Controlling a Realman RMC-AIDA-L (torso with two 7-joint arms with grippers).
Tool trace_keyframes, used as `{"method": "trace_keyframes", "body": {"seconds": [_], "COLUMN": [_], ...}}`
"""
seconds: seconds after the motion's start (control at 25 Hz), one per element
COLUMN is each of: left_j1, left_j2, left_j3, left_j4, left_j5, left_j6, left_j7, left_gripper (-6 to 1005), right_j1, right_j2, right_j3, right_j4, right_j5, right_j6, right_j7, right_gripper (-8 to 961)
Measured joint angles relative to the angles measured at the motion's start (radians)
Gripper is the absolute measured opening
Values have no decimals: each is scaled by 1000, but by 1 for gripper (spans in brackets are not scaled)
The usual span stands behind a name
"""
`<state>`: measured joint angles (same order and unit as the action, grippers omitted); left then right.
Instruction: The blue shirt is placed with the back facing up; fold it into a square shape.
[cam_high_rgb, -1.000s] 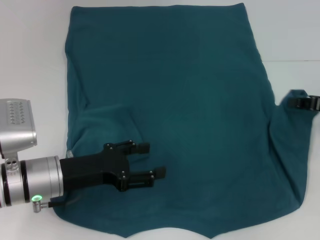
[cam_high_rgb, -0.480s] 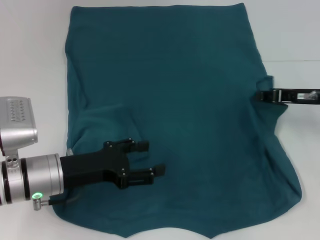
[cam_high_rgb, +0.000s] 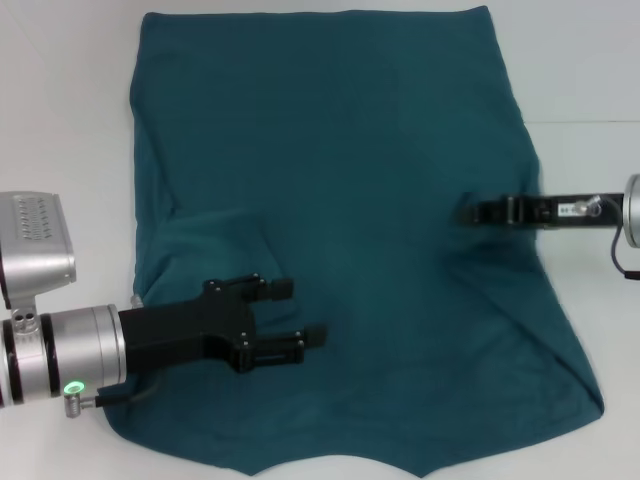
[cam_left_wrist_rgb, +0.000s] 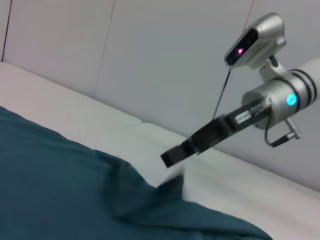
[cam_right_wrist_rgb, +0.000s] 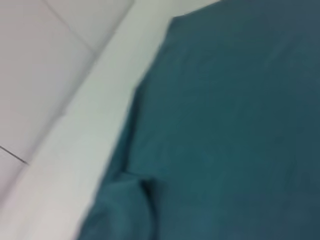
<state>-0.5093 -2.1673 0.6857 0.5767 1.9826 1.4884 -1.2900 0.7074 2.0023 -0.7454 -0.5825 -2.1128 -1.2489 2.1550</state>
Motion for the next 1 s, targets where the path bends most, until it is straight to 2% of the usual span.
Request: {"method": "trace_keyframes", "body": {"seconds": [0.04, 0.24, 0.44, 0.48, 0.56, 0.8, 1.0], "left_j1": [0, -2, -8, -8, -10, -12, -12], "left_j2": [0, 0, 0, 0, 0, 0, 0], "left_j3": [0, 0, 0, 0, 0, 2, 0], "left_j4": [0, 0, 0, 0, 0, 0, -8], "left_j5": [0, -1, -1, -1, -1, -1, -1], "left_j6": [-2, -10, -17, -18, -18, -18, -18], "left_j7": [0, 0, 0, 0, 0, 0, 0], "left_gripper": [828, 828, 828, 828, 828, 827, 827], "right_j1": [-1, -6, -15, -24, -30, -62, -96], "right_j2": [2, 3, -14, -25, -33, -61, -72], "right_j3": [6, 16, 15, 14, 14, 19, 33], "right_j4": [-1, -10, -11, -11, -10, -12, -12], "right_j5": [23, 87, 69, 47, 33, -54, -61], "right_j6": [-18, -38, -5, 11, 21, 42, 33], "right_j7": [21, 92, 92, 94, 97, 126, 126], "right_gripper": [5, 136, 376, 459, 626, 733, 736]}}
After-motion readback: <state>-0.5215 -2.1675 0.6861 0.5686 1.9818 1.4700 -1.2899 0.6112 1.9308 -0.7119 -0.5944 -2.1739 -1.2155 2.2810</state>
